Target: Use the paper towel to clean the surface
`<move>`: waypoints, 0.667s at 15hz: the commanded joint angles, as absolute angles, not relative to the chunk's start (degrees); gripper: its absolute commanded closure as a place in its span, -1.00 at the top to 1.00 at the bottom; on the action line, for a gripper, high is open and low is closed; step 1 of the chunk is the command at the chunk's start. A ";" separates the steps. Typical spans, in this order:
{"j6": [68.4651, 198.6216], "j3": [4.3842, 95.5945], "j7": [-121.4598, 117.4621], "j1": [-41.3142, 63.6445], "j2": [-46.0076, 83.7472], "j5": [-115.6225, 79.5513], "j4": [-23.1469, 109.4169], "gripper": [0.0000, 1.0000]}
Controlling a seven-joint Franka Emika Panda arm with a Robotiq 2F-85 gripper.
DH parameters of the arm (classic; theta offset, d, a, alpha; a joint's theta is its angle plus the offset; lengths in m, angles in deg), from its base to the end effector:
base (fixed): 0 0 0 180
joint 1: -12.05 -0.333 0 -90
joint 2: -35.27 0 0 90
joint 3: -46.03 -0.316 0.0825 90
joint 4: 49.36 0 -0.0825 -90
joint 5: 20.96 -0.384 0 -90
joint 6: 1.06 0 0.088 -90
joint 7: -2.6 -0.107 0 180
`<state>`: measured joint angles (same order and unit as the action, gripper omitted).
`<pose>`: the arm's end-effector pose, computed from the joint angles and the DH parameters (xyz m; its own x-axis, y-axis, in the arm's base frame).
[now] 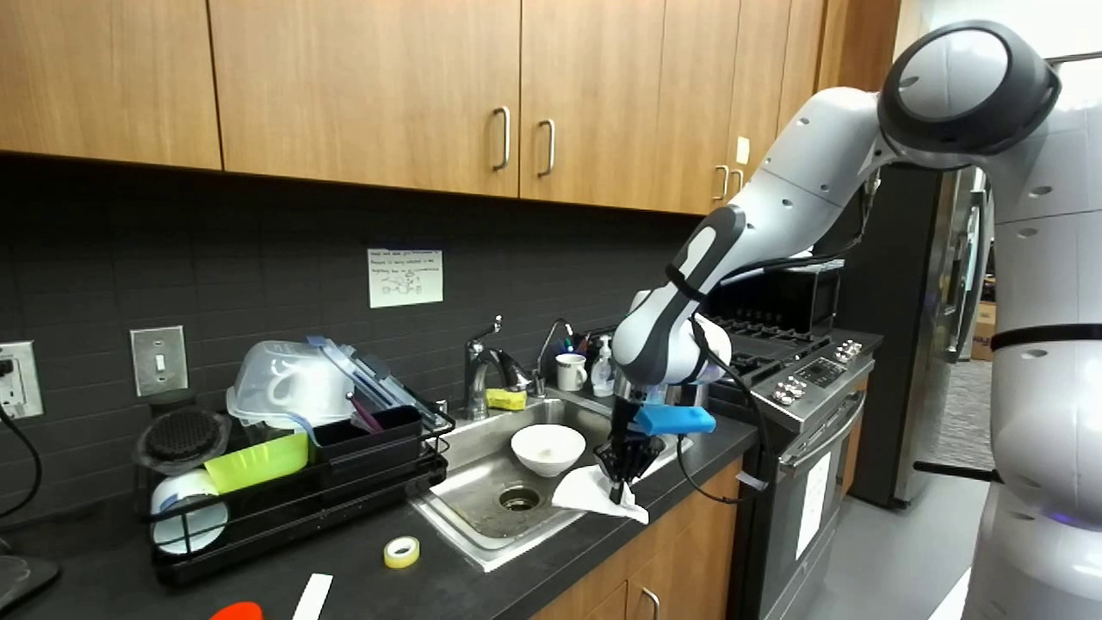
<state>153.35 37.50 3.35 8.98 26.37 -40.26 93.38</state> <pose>0.4691 0.0866 0.2308 0.9958 -0.0896 0.0214 -0.0843 -0.9803 -0.1788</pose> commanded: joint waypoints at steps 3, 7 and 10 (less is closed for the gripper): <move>153.33 39.28 3.85 10.14 26.28 -40.06 94.39 -0.99; 154.32 41.80 3.54 12.05 27.95 -40.02 96.43 -0.99; 154.76 44.10 3.44 13.81 29.12 -39.74 97.84 -0.99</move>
